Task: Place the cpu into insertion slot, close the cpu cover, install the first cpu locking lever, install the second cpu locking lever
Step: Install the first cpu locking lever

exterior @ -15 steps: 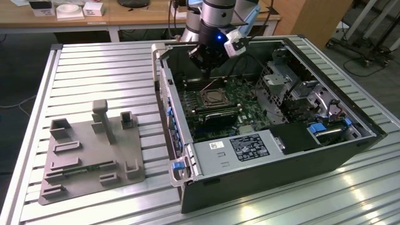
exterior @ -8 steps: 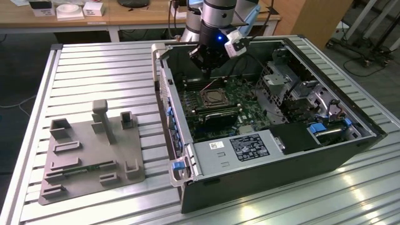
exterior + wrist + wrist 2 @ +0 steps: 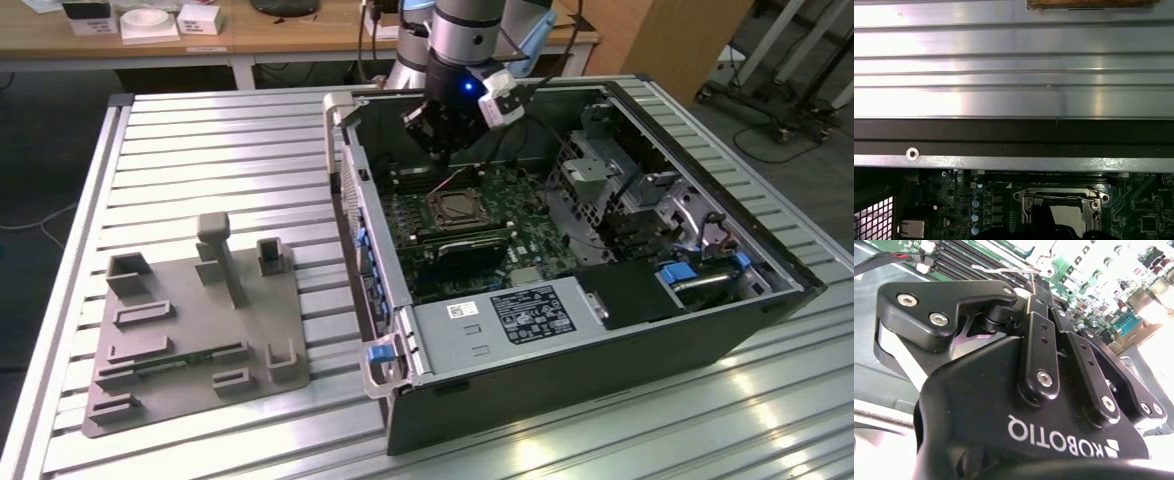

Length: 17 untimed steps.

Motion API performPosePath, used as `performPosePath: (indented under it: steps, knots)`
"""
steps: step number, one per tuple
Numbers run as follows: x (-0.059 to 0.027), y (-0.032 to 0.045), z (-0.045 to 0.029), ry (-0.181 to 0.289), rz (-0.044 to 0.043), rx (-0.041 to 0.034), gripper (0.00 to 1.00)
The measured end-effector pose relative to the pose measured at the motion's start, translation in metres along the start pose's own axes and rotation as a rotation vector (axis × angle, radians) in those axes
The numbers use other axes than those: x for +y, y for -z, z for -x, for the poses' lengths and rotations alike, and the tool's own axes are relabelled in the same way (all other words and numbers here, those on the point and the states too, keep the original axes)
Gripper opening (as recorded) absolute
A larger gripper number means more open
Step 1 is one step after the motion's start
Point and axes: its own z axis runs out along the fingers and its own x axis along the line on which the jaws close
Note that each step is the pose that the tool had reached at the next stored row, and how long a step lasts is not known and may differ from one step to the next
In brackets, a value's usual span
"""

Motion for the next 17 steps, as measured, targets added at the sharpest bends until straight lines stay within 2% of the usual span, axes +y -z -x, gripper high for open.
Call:
performPosePath:
  steps: [3, 9, 17]
  knots:
    - [0.0000, -0.0037, 0.0006, 0.000, -0.0010, 0.0000, 0.10]
    - [0.0013, -0.0111, 0.0024, 0.000, -0.0088, 0.0000, 0.10]
    - [0.0014, -0.0132, 0.0051, 0.000, -0.0089, 0.0000, 0.10]
